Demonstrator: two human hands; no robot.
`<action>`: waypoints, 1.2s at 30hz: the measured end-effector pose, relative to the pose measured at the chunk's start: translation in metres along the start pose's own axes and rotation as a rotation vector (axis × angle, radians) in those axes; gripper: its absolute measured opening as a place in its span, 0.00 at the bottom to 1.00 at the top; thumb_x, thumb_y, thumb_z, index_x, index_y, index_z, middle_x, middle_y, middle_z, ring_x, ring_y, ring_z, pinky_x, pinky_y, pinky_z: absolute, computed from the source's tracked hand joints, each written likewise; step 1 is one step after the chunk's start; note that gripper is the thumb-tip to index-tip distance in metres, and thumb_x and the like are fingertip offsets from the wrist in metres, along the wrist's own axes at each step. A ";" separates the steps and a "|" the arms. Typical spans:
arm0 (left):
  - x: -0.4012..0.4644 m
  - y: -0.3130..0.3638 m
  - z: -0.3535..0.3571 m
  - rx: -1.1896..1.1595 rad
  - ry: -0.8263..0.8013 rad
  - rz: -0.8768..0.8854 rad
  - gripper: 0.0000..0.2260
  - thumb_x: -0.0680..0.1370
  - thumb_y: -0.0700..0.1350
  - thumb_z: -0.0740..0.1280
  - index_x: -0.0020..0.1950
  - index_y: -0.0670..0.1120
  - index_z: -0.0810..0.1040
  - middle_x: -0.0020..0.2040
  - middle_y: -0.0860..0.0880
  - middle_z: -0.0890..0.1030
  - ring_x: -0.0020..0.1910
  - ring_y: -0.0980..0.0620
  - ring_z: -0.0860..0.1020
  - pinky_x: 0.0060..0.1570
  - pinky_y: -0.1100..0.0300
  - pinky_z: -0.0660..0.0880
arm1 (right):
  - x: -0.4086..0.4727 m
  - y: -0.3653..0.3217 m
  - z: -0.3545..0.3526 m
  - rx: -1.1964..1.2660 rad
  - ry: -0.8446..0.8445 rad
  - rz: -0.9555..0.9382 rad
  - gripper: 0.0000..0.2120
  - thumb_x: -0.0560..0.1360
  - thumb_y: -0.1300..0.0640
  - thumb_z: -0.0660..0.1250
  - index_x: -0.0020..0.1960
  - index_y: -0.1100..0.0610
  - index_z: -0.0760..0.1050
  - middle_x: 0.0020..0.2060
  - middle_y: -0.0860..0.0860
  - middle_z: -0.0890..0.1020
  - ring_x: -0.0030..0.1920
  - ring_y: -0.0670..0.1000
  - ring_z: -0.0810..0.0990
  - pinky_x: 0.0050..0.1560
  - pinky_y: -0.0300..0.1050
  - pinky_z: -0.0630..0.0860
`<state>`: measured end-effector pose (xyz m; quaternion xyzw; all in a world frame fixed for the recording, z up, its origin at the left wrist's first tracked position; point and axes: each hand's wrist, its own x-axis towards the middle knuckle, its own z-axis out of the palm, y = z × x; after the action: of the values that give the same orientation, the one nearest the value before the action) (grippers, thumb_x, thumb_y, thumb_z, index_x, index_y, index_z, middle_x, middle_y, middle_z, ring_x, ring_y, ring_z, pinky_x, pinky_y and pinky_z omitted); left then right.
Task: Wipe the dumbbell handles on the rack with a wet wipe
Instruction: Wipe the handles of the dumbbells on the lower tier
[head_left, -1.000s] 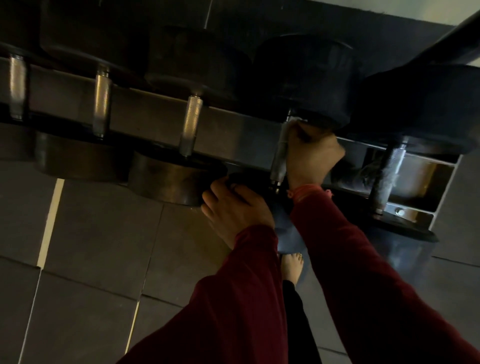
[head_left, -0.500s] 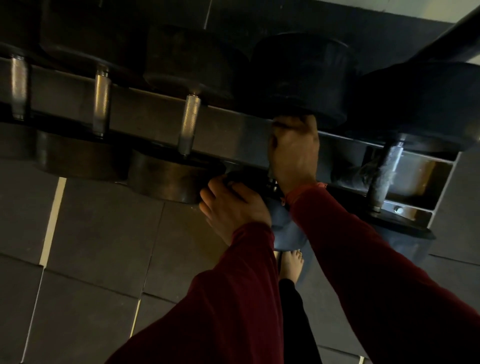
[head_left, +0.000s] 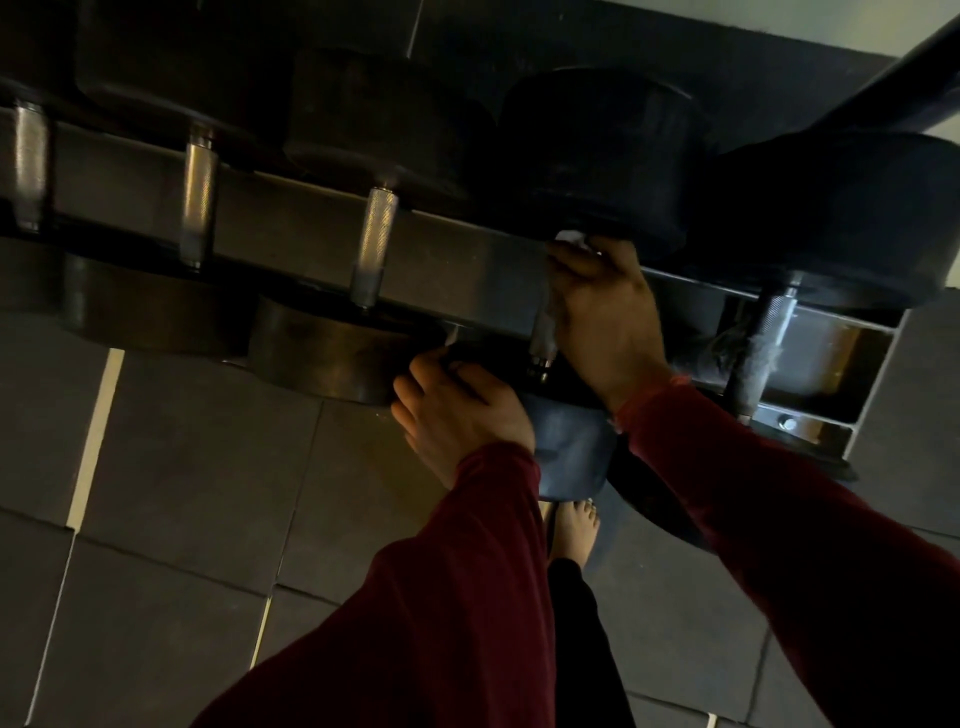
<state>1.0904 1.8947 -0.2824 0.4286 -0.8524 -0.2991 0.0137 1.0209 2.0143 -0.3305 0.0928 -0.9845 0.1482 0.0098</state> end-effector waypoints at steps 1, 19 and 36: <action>0.000 0.000 0.000 0.000 0.000 0.001 0.17 0.73 0.50 0.56 0.57 0.47 0.77 0.54 0.45 0.77 0.53 0.43 0.72 0.52 0.53 0.65 | -0.003 0.005 -0.002 0.120 0.064 0.039 0.16 0.75 0.60 0.65 0.60 0.56 0.81 0.61 0.47 0.82 0.64 0.54 0.77 0.62 0.43 0.74; -0.001 0.001 -0.001 0.006 0.001 0.003 0.19 0.74 0.50 0.55 0.58 0.45 0.77 0.56 0.44 0.76 0.55 0.43 0.72 0.56 0.52 0.66 | -0.017 0.011 -0.019 0.734 -0.445 0.948 0.05 0.65 0.51 0.78 0.37 0.50 0.85 0.38 0.47 0.86 0.45 0.48 0.84 0.52 0.46 0.82; -0.001 0.000 0.000 0.011 0.010 0.015 0.20 0.74 0.51 0.54 0.58 0.43 0.77 0.55 0.43 0.76 0.54 0.42 0.72 0.52 0.52 0.66 | -0.010 0.011 -0.001 1.179 -0.167 1.115 0.03 0.69 0.55 0.77 0.38 0.52 0.84 0.38 0.51 0.86 0.42 0.52 0.86 0.48 0.49 0.83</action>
<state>1.0912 1.8956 -0.2817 0.4238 -0.8571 -0.2922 0.0181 1.0283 2.0269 -0.3334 -0.4104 -0.6437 0.6176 -0.1893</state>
